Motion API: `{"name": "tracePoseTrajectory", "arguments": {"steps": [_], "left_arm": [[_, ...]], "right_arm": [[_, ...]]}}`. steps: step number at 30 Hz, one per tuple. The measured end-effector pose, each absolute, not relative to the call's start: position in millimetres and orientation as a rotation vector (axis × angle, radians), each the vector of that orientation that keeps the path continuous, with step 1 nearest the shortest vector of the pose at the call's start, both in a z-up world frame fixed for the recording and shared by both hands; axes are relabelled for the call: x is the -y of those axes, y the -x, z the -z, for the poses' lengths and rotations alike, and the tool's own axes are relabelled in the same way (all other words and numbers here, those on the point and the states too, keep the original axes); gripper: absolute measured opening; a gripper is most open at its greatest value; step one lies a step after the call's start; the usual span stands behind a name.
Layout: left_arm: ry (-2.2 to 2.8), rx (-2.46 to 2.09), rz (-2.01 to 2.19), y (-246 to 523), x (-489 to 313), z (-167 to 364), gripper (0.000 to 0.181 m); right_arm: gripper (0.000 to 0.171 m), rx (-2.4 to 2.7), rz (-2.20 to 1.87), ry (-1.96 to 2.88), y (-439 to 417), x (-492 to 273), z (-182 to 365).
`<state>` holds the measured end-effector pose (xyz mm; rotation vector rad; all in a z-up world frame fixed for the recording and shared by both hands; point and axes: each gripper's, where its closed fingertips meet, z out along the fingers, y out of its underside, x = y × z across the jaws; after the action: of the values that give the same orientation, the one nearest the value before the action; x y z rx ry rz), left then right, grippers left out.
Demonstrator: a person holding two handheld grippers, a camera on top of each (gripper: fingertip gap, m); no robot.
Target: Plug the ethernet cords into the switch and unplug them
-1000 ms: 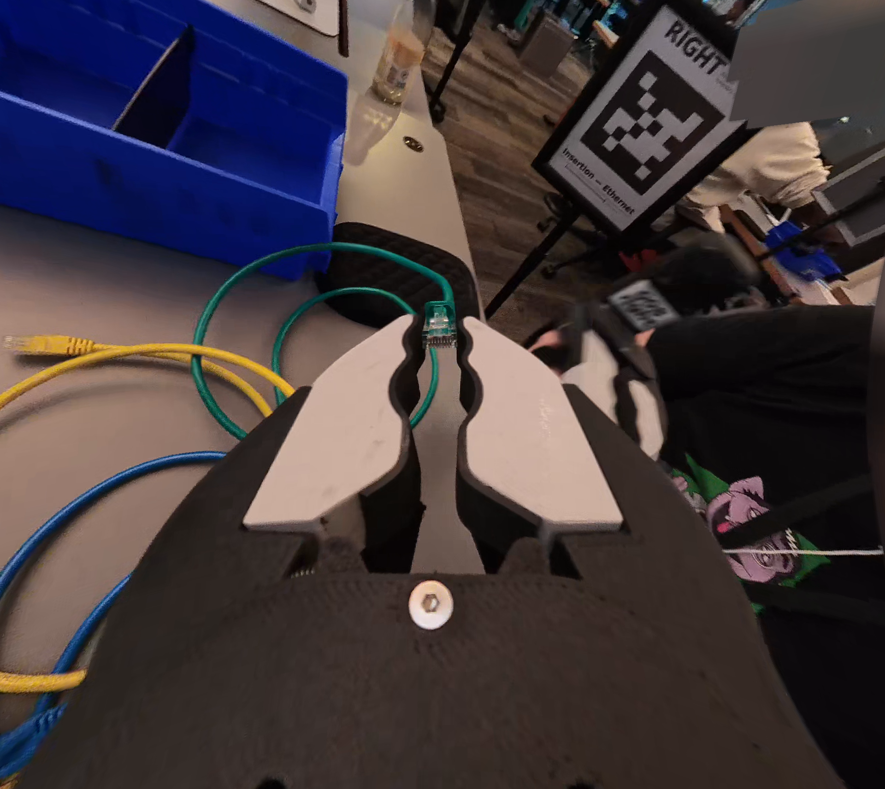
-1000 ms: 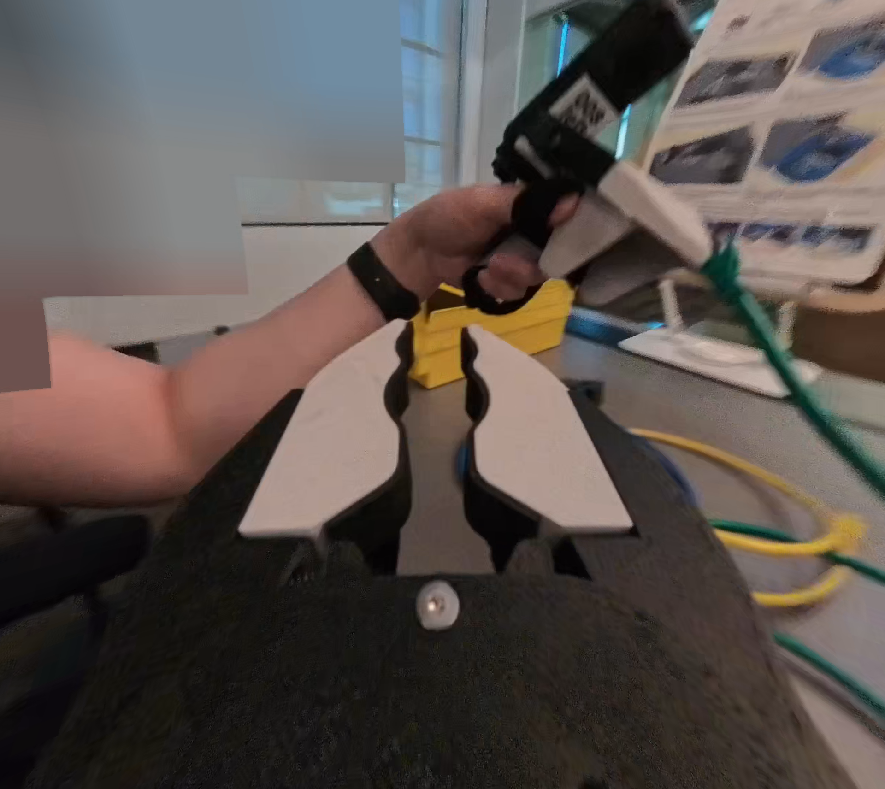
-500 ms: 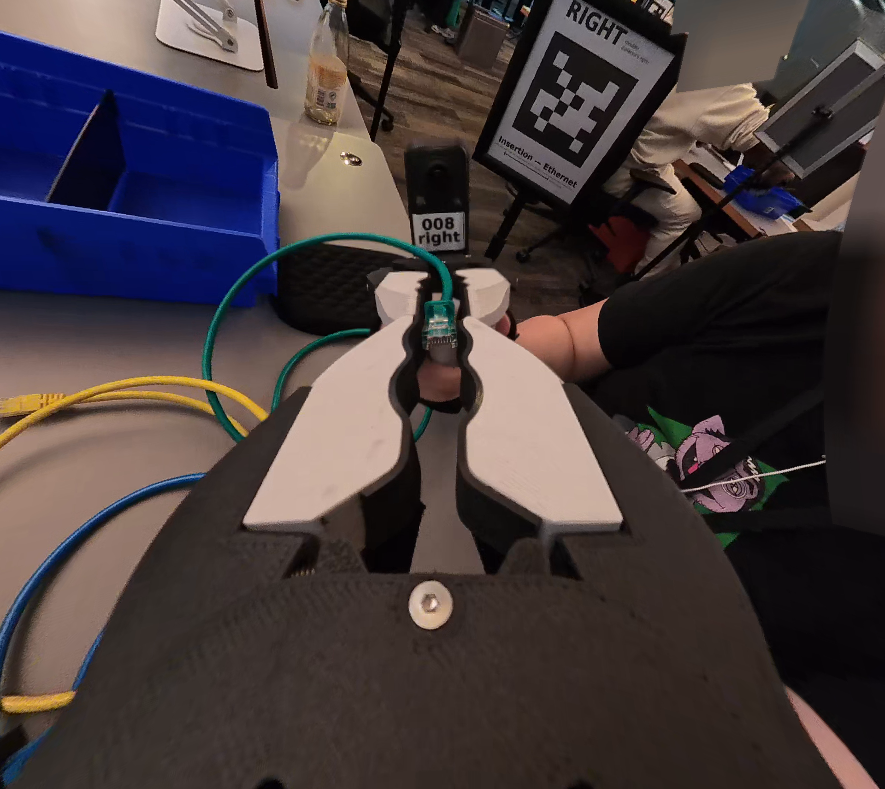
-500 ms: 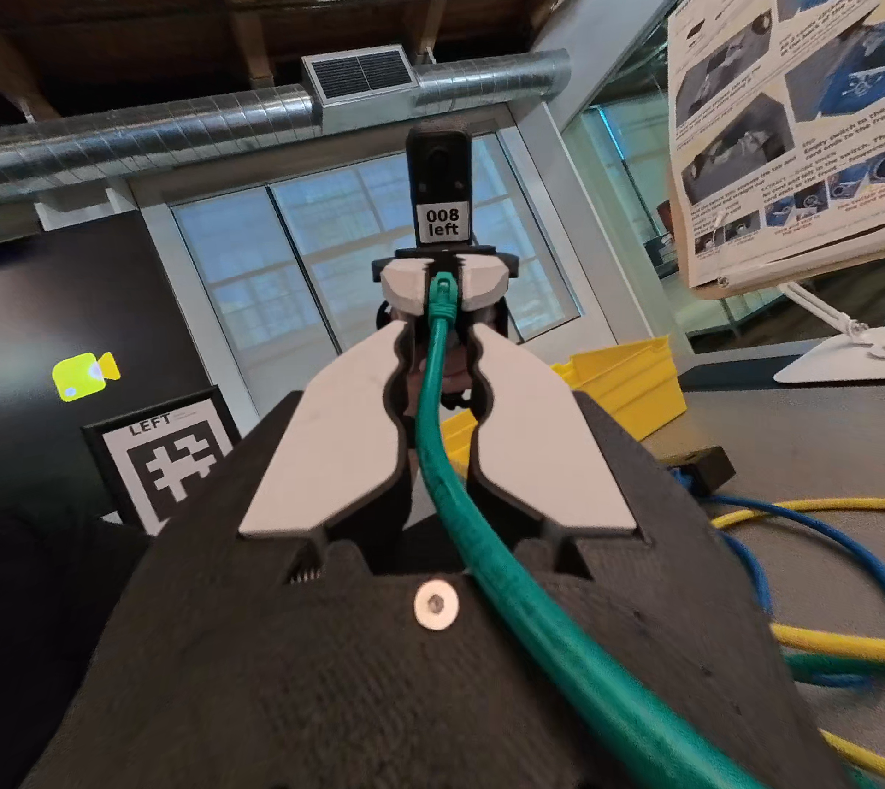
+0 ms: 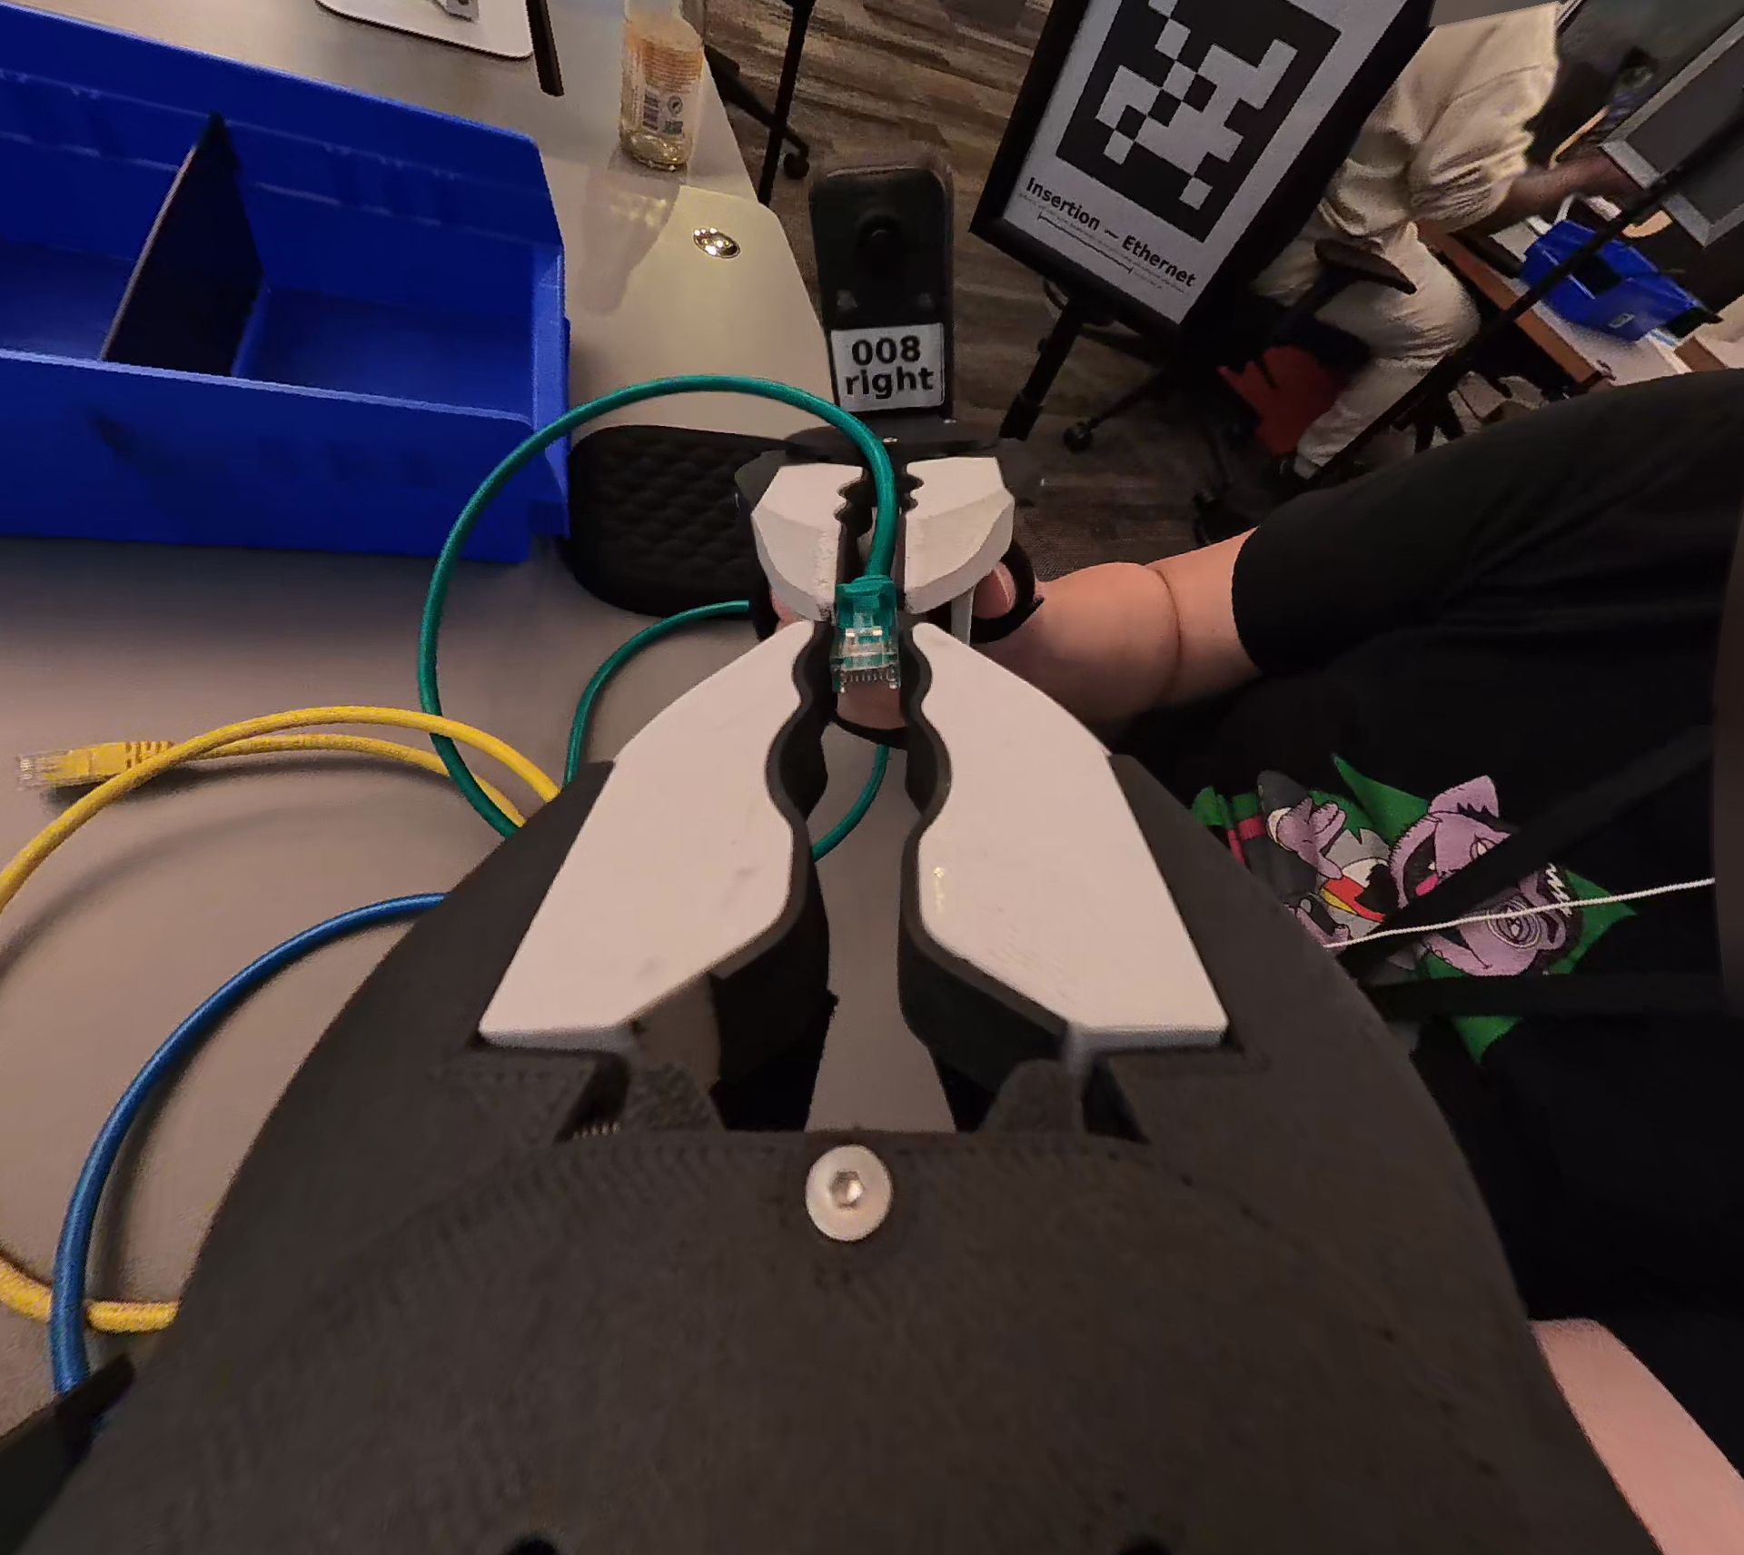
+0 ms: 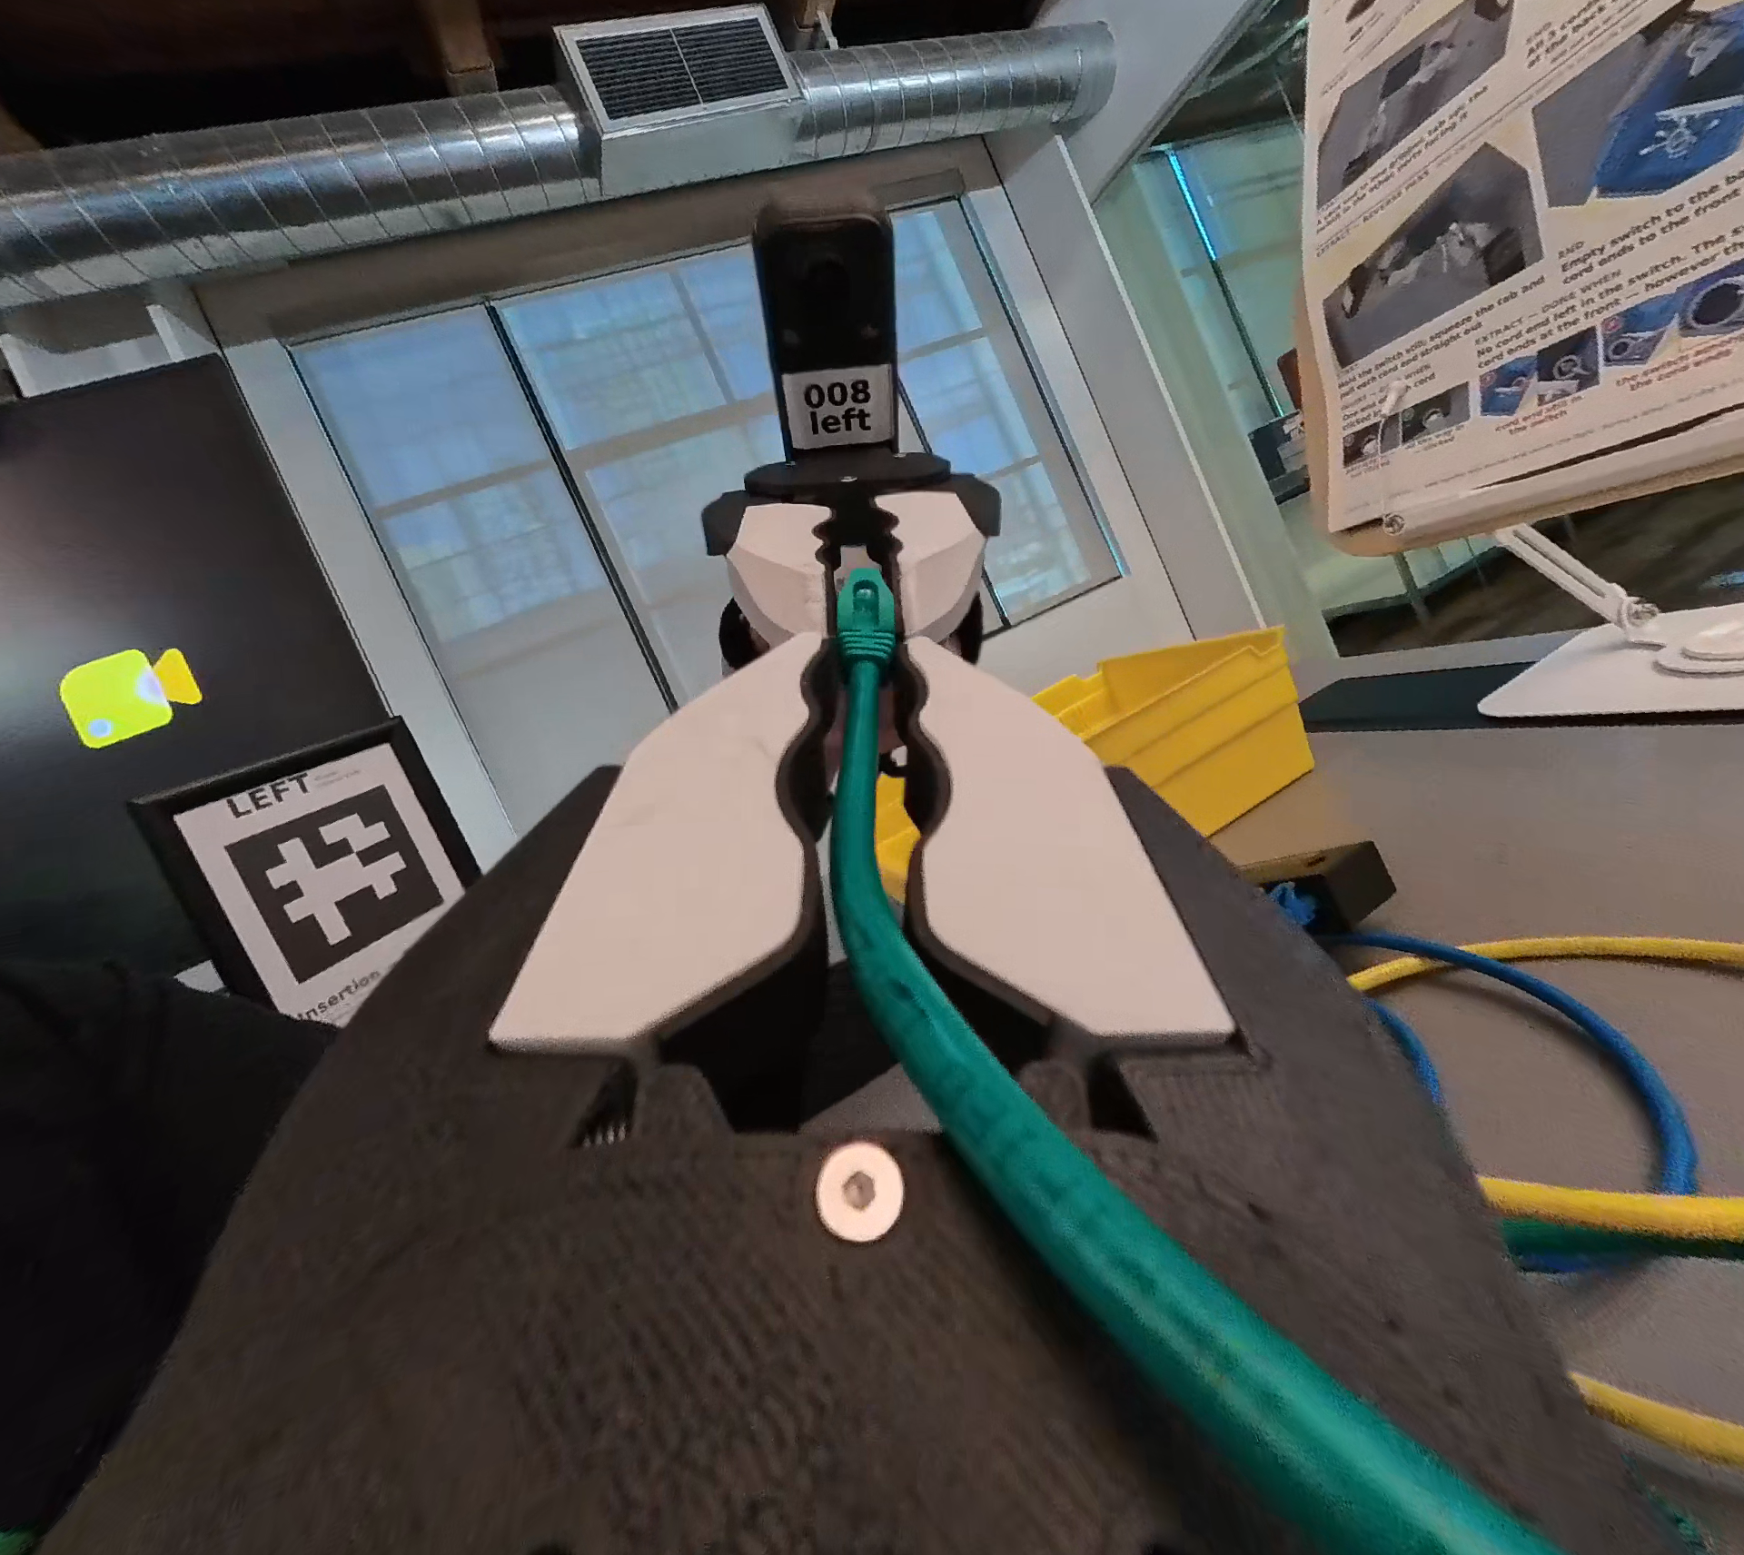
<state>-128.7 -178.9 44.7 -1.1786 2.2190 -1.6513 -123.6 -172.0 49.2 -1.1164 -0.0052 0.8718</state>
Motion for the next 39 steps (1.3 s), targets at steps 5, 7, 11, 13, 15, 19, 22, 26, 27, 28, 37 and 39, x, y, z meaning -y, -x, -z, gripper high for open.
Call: {"name": "tracePoseTrajectory", "arguments": {"steps": [5,7,11,13,15,19,22,26,27,28,37,39], "left_arm": [[1.190,-2.225,1.624,128.3,178.7,-42.3,0.011],[1.192,-2.228,1.610,127.8,178.3,-40.9,0.011],[1.204,-2.238,1.589,126.6,177.8,-37.5,0.012],[1.205,-2.248,1.576,127.7,177.8,-36.0,0.012],[1.203,-2.251,1.559,129.0,177.1,-36.5,0.012],[1.378,-2.068,1.163,129.0,120.6,-29.5,0.033],[1.522,-1.803,0.617,148.7,32.3,-14.4,0.058],[1.699,-1.744,0.477,165.1,-9.2,17.8,0.068],[1.736,-1.736,0.477,162.0,-15.0,25.8,0.068],[1.771,-1.746,0.463,159.4,-20.0,36.7,0.067],[1.935,-2.205,0.227,158.7,-41.6,109.3,0.073],[1.893,-2.378,0.018,174.8,-46.7,126.5,0.083]], "right_arm": [[0.012,0.016,-0.869,1.152,122.8,171.2,-48.3],[0.012,0.019,-0.872,1.167,123.0,170.3,-46.8],[0.012,0.019,-0.887,1.197,122.9,168.2,-43.2],[0.012,0.030,-0.887,1.213,123.9,168.0,-41.7],[0.012,0.037,-0.875,1.206,124.8,168.3,-42.4],[0.011,0.007,-0.851,1.120,110.9,173.0,-42.8],[0.012,0.012,-0.792,1.118,103.5,172.1,-26.0],[0.011,0.047,-0.718,1.137,106.0,172.0,-15.2],[0.011,0.072,-0.682,1.139,107.6,173.1,-16.4],[0.011,0.090,-0.642,1.154,108.7,172.8,-15.1],[0.012,0.177,-0.610,1.203,125.1,175.0,-9.8],[0.012,0.183,-0.608,1.193,126.4,177.8,-10.8]]}}
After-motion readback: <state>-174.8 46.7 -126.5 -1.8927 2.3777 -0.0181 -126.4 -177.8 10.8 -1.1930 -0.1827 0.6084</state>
